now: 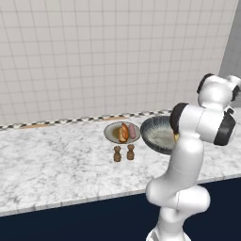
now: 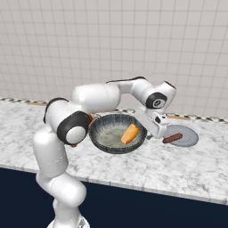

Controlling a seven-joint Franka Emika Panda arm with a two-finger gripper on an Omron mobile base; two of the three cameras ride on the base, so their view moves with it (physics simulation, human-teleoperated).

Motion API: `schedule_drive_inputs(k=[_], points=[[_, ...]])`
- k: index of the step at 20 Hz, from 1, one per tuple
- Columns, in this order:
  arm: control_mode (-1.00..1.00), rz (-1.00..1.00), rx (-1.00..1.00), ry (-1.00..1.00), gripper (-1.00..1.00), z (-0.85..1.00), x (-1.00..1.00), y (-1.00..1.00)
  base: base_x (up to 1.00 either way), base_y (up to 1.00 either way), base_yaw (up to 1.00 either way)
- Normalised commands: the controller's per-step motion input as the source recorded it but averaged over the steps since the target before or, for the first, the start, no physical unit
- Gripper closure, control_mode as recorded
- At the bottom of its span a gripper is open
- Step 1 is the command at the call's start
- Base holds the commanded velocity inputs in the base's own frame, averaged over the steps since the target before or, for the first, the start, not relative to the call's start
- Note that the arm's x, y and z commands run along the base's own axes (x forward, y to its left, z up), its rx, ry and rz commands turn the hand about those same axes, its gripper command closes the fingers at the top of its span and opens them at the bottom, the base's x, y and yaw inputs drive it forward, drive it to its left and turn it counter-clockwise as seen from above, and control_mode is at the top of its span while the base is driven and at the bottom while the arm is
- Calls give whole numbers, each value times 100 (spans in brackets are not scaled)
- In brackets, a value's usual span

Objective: Place one bun and one sausage from the bowl on each plate.

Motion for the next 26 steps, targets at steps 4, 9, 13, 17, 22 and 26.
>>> schedule_drive_inputs(k=[4, 9, 13, 17, 22, 26], points=[[-100, -5, -27, -9, -100, 18, 80, 100, 0, 0, 0], [-100, 21, -23, 19, -100, -53, 94, 15, 0, 0, 0], [-100, 19, -3, 9, -100, -44, 46, -9, 0, 0, 0], [-100, 19, 0, -1, -100, -43, 23, -72, 0, 0, 0], [-100, 0, 0, -4, -100, -9, 31, -2, 0, 0, 0], [-100, 0, 0, -2, -100, -32, 6, 9, 0, 0, 0]])
